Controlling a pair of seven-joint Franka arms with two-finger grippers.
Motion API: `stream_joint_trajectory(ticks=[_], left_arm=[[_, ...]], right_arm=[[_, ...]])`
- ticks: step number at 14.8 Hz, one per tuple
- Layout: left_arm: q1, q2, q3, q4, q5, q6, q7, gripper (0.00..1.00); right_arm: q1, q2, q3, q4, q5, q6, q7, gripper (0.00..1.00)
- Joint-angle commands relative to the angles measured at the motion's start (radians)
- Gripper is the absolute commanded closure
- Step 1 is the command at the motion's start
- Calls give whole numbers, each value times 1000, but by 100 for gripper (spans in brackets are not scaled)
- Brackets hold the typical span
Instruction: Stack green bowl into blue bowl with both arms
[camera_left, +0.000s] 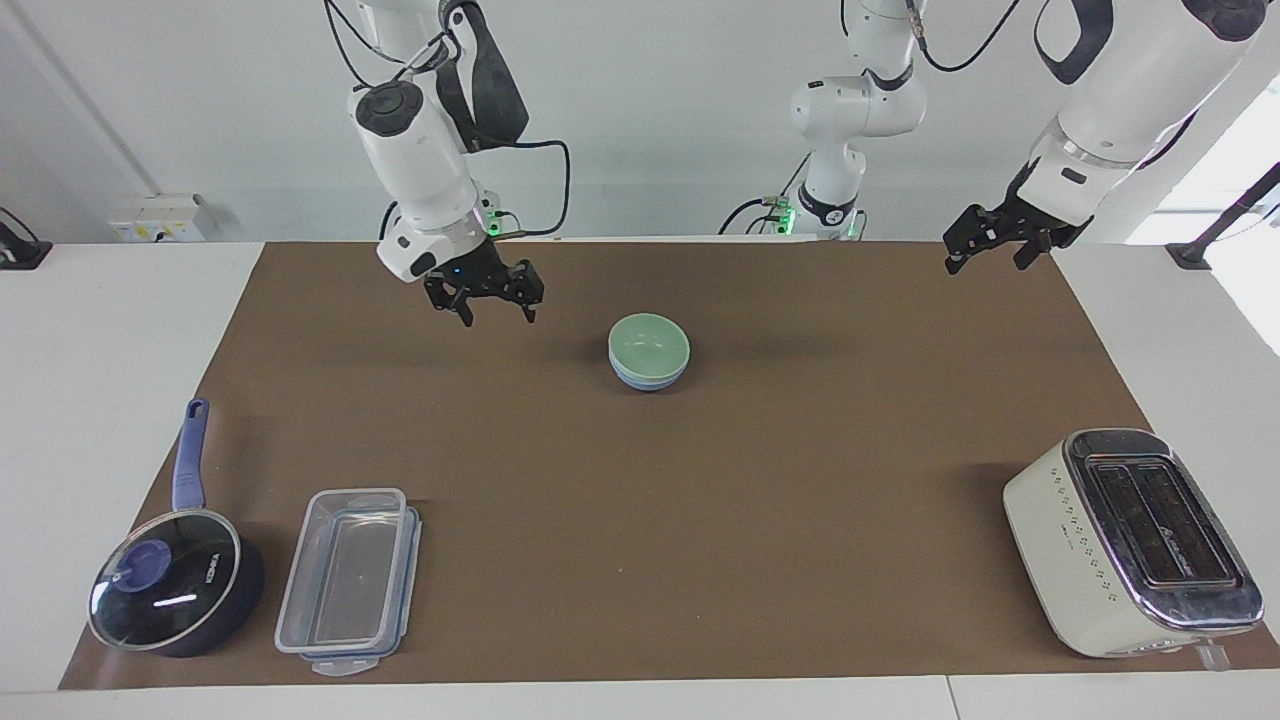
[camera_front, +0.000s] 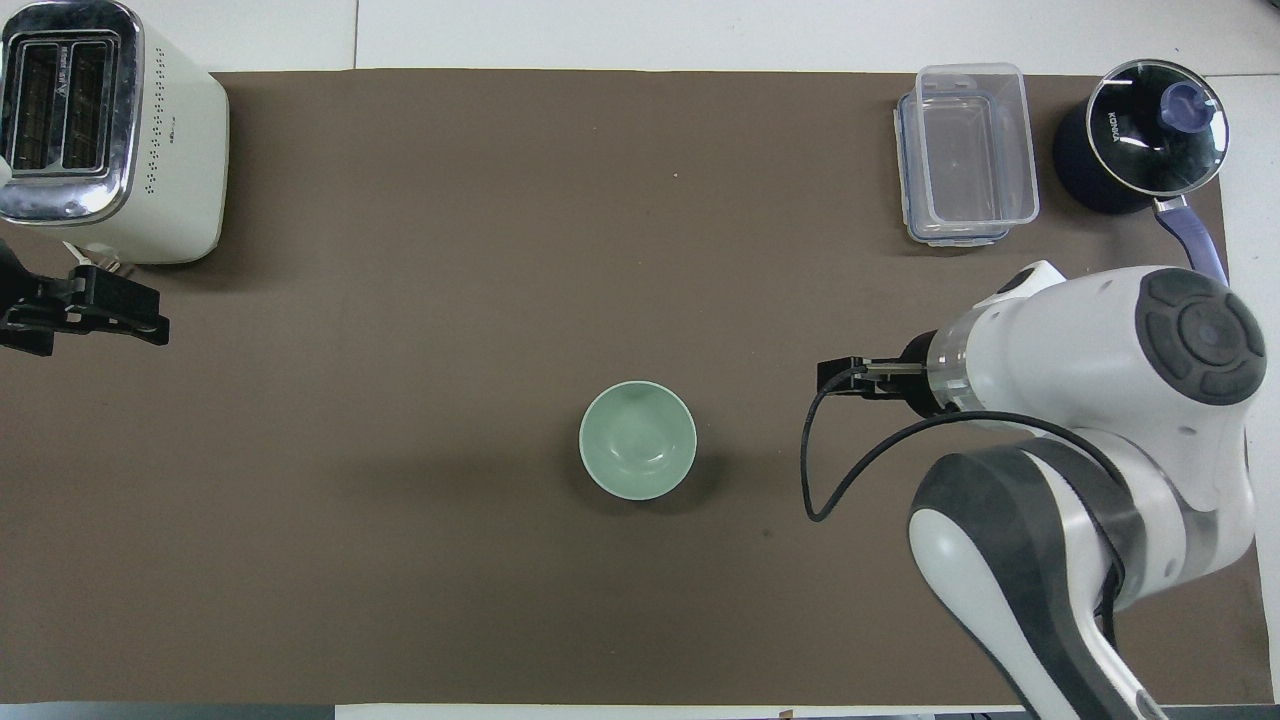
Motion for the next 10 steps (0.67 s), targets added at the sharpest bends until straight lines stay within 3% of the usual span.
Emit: stream_joint_trajectory(ticks=[1,6,10], left_arm=[[15,-14,-5,-13,-17,-1,4,0],[15,-14,-5,-13,-17,-1,4,0],[15,-14,-5,-13,-17,-1,4,0]], right_arm=[[-80,-23,8,-3,-27,-48,-56,0],[-218,-22,10,33,-88,-59,-57,0],[-259,9,8,118,-90,-85,-57,0]])
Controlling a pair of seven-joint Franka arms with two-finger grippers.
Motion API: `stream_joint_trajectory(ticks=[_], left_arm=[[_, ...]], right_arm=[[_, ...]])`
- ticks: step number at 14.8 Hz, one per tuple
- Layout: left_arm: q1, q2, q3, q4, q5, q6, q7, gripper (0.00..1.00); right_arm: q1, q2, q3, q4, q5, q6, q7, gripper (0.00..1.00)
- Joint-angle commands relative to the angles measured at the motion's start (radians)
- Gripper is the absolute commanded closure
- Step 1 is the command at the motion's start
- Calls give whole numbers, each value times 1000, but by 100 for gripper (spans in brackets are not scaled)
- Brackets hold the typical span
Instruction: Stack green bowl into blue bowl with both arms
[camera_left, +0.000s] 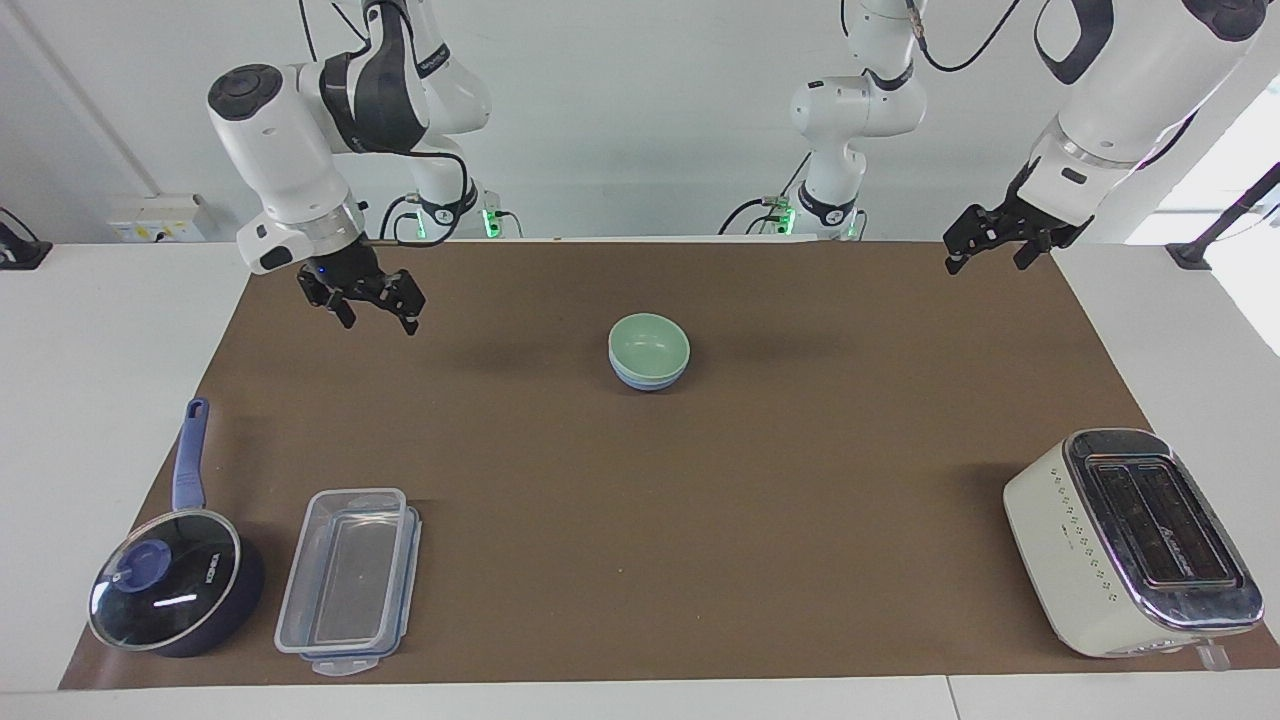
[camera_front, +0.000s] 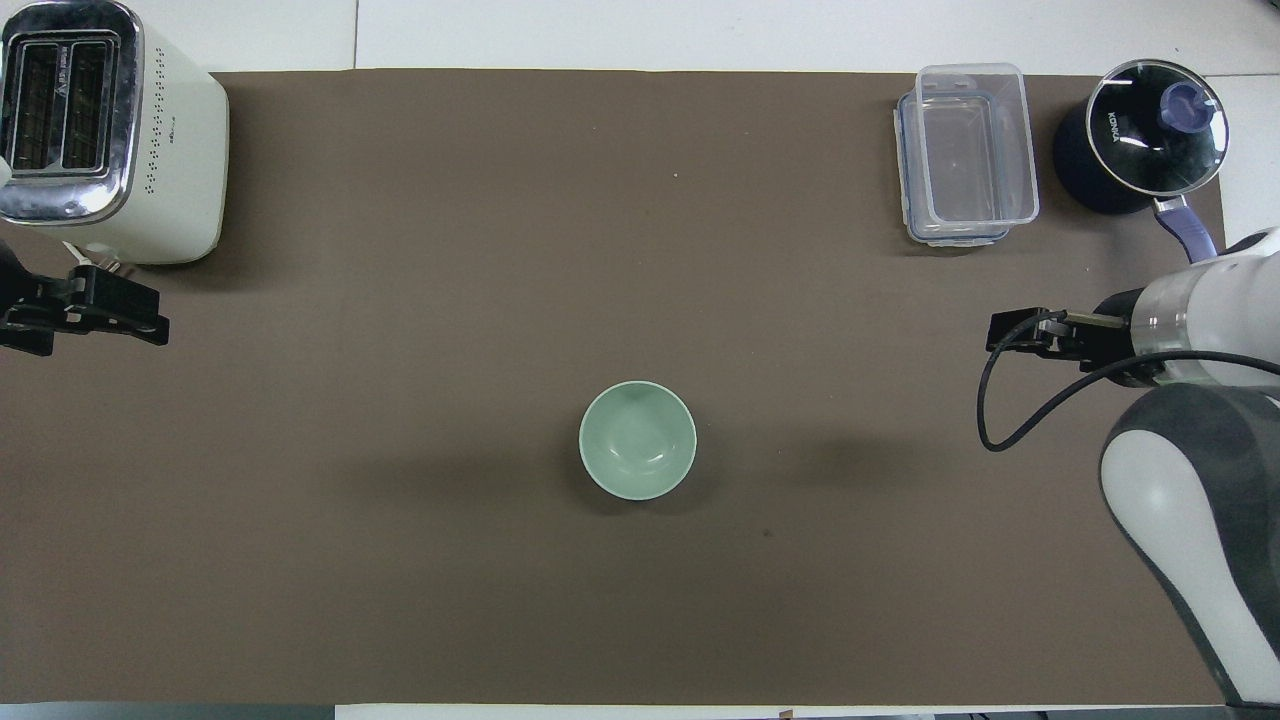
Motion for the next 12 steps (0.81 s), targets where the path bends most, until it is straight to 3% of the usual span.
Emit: stream_joint_trajectory(ticks=[1,8,12], left_arm=[[15,-14,-5,-13,-17,-1,4,0],[15,-14,-5,-13,-17,-1,4,0],[15,-14,-5,-13,-17,-1,4,0]], right_arm=[[-27,27,12,93,-13,-63,-15,0],[-24,133,13,379,-53,-306,-13,0],[-26,164,15,479,-85,-409,-20,0]])
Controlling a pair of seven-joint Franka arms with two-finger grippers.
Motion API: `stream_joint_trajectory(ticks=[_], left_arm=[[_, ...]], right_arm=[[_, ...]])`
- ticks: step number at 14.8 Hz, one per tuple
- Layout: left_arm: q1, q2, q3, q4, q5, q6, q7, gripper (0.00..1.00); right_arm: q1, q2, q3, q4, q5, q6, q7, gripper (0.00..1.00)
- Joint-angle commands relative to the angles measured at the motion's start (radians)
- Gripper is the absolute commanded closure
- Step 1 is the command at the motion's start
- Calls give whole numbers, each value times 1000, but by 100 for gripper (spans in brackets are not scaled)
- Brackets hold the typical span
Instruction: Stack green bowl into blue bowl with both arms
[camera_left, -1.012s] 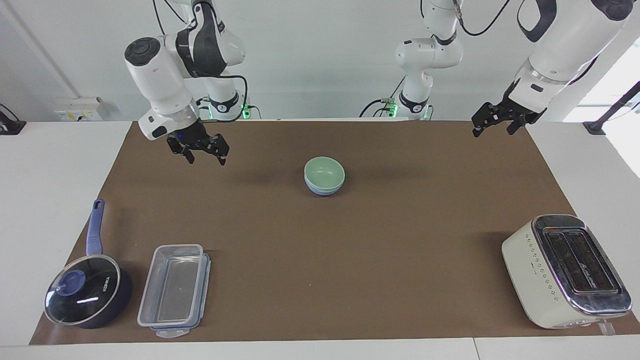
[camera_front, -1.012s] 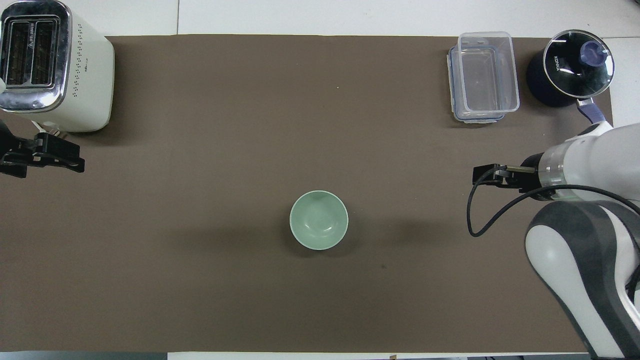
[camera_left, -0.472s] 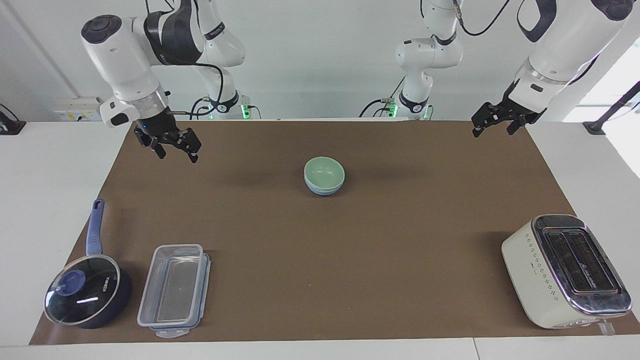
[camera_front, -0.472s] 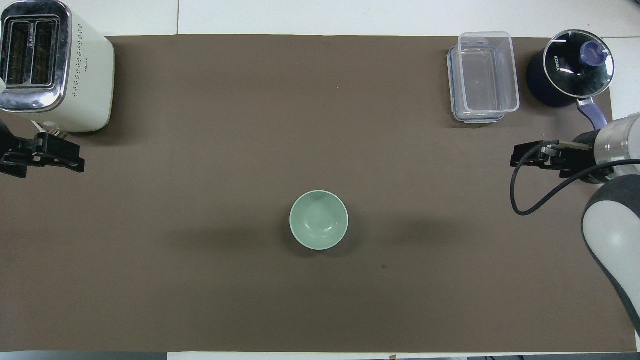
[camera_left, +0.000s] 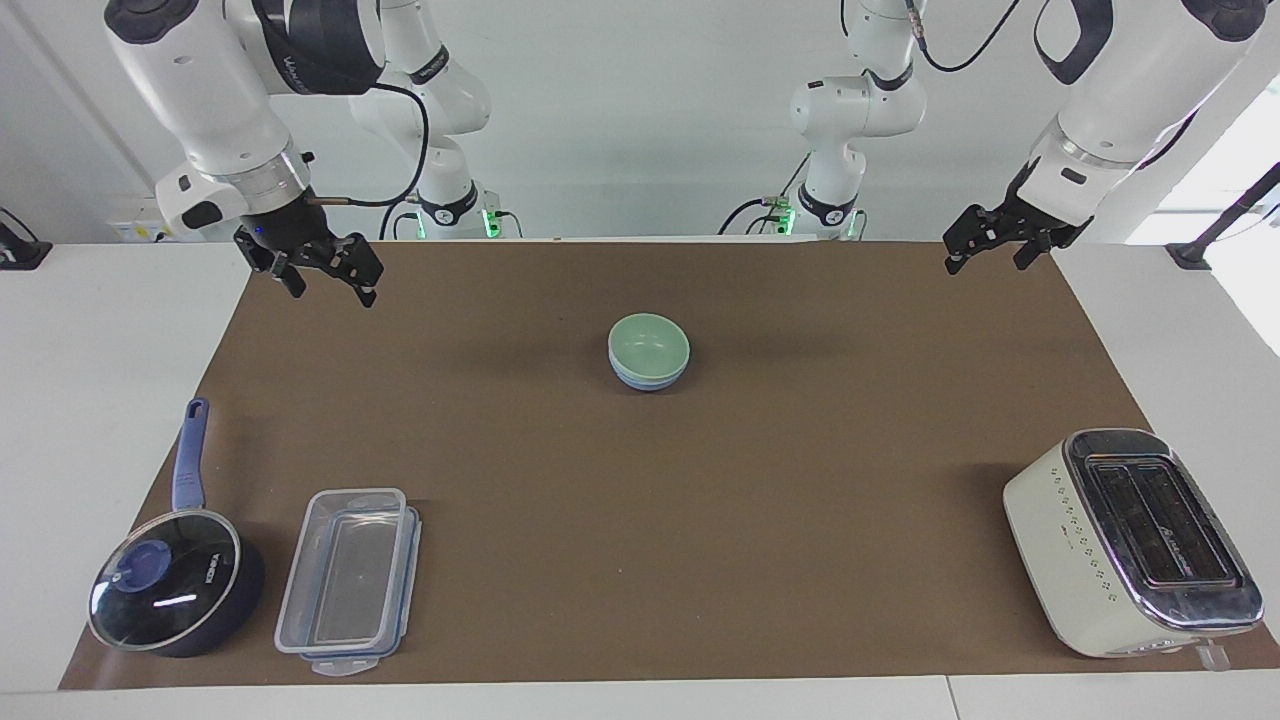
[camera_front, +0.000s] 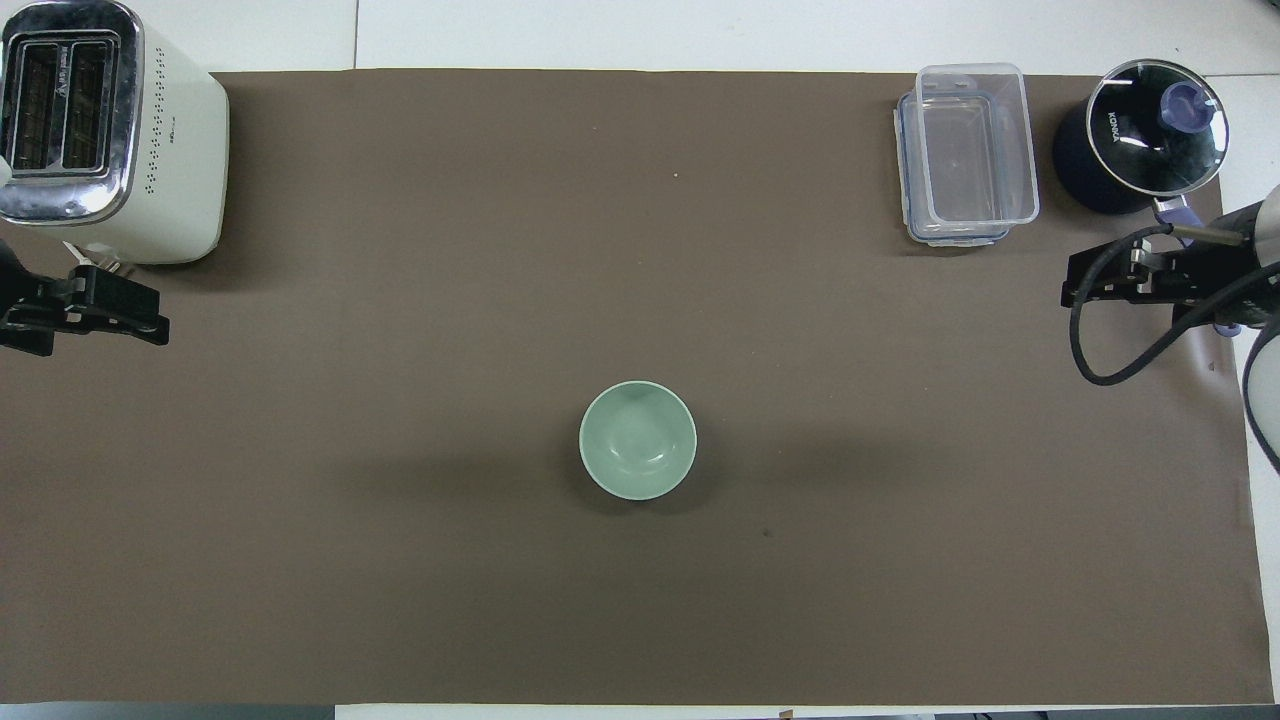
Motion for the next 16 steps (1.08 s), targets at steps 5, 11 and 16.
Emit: stream_joint_trajectory(ticks=[5,11,16], left_arm=[[15,-14,-5,-13,-17,-1,4,0],[15,-14,-5,-13,-17,1,4,0],[15,-14,-5,-13,-17,-1,4,0]], right_arm=[[-7,15,13,37,-36,-57,-27,0],[-12,-13,11,8,-33,-57,-96,0],[-23,-13,11,6,-33,-54,-98,0]])
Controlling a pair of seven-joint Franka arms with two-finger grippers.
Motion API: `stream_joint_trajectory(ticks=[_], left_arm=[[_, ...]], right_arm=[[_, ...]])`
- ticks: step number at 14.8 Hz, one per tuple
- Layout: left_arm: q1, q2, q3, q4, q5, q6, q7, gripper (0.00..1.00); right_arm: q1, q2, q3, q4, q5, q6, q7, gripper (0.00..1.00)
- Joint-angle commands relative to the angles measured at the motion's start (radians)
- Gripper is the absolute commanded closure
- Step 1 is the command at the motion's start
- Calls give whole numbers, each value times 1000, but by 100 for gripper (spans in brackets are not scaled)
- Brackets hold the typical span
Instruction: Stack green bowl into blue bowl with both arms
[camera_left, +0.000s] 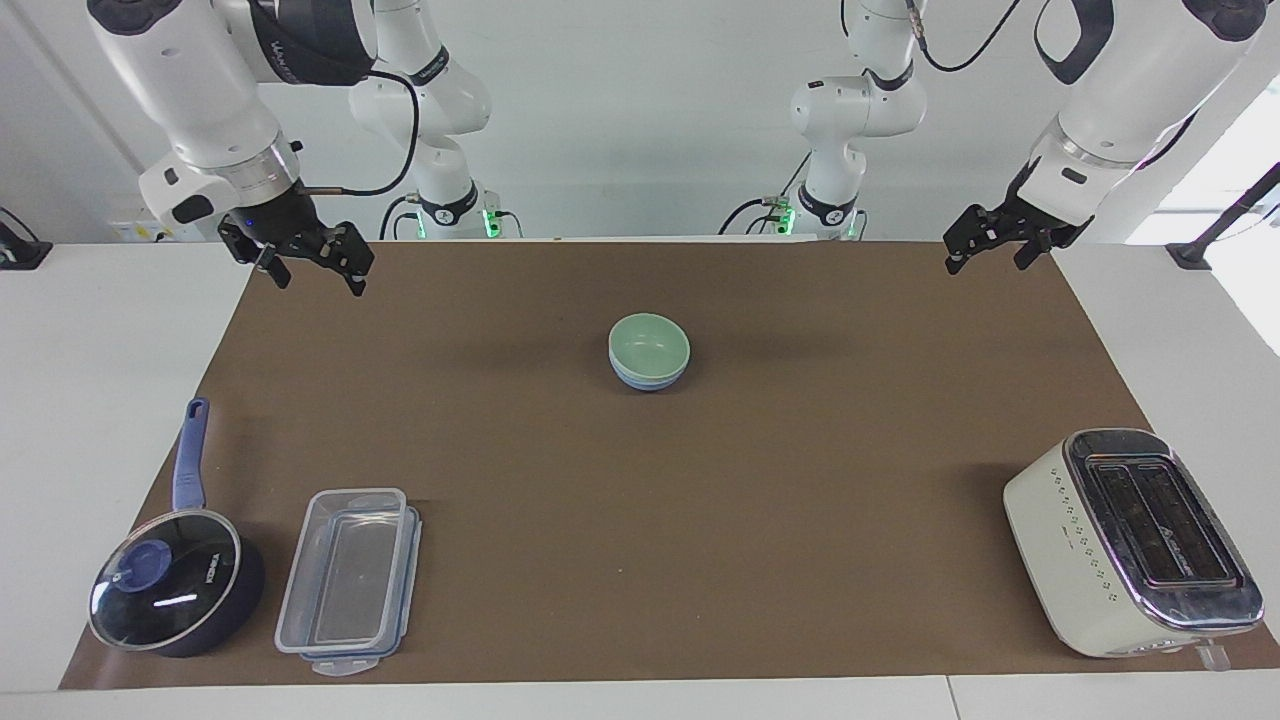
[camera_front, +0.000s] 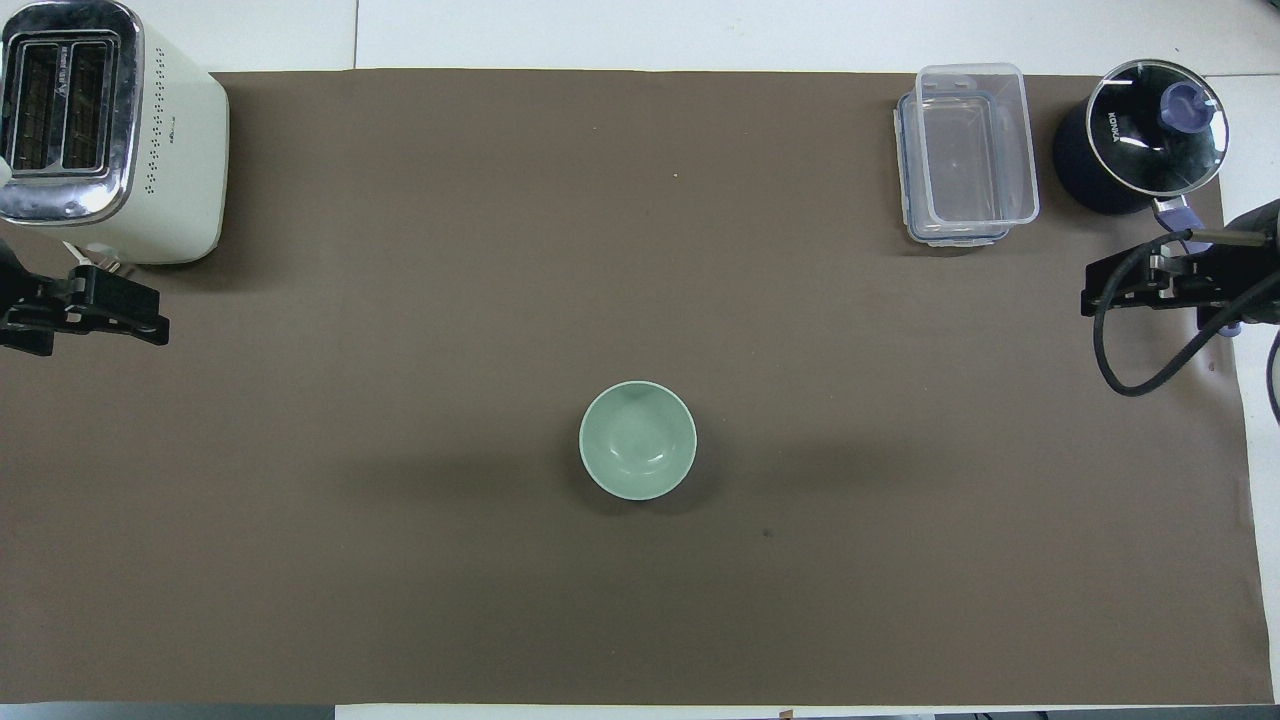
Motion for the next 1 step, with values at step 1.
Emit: stream_joint_trajectory(ticks=[1], left_arm=[[15,-14,-5,-13,-17,-1,4,0]], right_arm=[[-14,-23,9,-27,-14,2,-23,0]])
